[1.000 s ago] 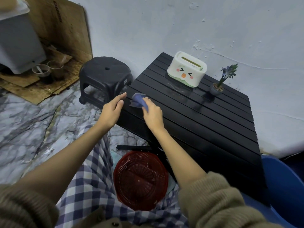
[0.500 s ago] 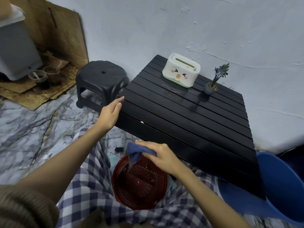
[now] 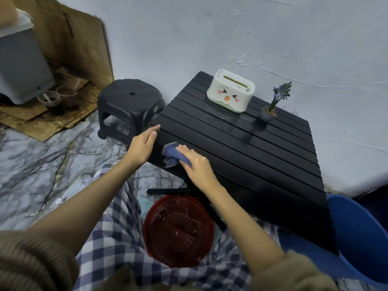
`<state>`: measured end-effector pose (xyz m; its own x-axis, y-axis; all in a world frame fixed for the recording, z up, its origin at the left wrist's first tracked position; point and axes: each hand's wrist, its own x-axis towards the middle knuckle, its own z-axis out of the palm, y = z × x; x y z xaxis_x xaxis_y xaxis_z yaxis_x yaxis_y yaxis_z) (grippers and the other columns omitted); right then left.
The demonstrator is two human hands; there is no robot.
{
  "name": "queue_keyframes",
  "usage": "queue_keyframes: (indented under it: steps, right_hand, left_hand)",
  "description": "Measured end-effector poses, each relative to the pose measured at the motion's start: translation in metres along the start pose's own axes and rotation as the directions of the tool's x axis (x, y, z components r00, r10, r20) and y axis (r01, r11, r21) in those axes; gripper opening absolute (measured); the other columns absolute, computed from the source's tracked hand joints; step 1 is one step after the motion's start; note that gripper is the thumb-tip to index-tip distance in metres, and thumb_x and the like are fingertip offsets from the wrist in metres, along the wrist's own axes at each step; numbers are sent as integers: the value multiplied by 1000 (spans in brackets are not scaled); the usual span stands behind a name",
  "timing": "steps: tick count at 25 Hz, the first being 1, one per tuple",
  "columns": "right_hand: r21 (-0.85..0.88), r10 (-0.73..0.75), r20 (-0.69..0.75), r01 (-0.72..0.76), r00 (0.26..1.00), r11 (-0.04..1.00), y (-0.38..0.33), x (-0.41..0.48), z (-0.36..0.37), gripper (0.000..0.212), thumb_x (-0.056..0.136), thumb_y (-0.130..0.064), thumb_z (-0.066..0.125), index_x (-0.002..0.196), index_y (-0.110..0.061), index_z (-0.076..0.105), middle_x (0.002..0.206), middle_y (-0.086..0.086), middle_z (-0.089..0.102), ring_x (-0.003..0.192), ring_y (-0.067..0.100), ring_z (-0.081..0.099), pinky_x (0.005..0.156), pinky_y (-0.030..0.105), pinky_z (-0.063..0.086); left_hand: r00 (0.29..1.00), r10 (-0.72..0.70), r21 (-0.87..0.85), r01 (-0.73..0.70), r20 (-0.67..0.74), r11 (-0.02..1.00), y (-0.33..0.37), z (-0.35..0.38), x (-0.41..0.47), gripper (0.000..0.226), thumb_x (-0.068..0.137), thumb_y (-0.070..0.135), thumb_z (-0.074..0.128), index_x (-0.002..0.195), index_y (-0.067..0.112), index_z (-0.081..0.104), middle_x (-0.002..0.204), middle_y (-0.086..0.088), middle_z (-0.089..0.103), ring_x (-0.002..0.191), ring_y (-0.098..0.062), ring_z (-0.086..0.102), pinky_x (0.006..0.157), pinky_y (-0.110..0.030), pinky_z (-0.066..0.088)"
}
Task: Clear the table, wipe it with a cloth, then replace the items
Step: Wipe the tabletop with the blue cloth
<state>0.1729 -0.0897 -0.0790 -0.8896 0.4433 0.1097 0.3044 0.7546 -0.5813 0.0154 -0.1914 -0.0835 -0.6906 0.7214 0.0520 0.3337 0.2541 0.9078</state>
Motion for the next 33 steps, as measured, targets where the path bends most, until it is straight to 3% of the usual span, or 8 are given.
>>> queue_keyframes:
  steps: [7,11,15,17,19,23,28,33]
  right_hand:
    - [202,-93,341,24,935,979,-26,-48,5,38,88,-7,55,126,-9,53,124,11,62,111,11,57,92,9,37]
    - [378,101,112,-137,989,916,-5,-74,-26,34,87,-7,57,118,-22,55,114,-11,58,99,-18,54,89,0,37]
    - [368,294,-144,-224,945,903,28,-86,-84,30,88,-3,55,109,-24,54,104,-13,61,86,-24,55,80,3,41]
    - [321,425,-297,-329,855,888,53,-101,-120,28,90,-6,54,116,-17,56,110,1,64,91,-11,59,80,9,42]
    - [245,553,-440,-497,708,832,83,-123,-153,30,92,-11,51,122,-8,55,118,17,62,104,18,58,85,25,41]
    - [147,713,-582,-812,390,565,138,-153,-161,32,94,-12,44,123,1,50,119,34,57,108,47,53,90,45,43]
    - [8,658,-588,-811,469,585,157,-87,-124,36,92,-9,44,127,3,44,130,30,50,111,46,53,91,49,44]
    - [-64,578,-454,-672,678,738,123,14,-84,40,94,-11,42,133,-2,39,140,21,44,123,38,48,100,43,40]
  left_hand:
    - [1000,-24,-10,24,3,1000,0,2,3,39,97,22,32,131,14,48,139,-8,51,133,-19,41,111,-27,28]
    - [999,-19,20,18,41,1000,-3,6,3,39,97,25,31,132,18,46,140,-9,50,138,-28,33,117,-42,25]
    - [997,-16,36,13,72,999,-6,9,4,40,96,30,31,134,24,43,143,-7,47,139,-29,30,116,-46,25]
    - [997,7,55,-11,81,998,-4,11,4,40,96,28,31,134,23,43,142,-7,48,137,-25,35,115,-41,27]
    - [995,32,91,-40,90,995,-3,14,6,40,96,27,32,134,23,42,140,-8,49,133,-24,40,112,-36,31]
    - [994,52,130,-65,96,989,-3,17,13,40,96,26,34,135,23,42,139,-9,50,129,-24,44,104,-32,33]
    - [993,59,167,-76,101,983,-3,15,22,40,96,25,34,136,23,40,143,-9,46,132,-24,42,102,-29,32]
    - [992,79,229,-99,94,968,-2,16,18,41,96,25,33,137,25,38,143,-8,46,131,-27,42,107,-42,36]
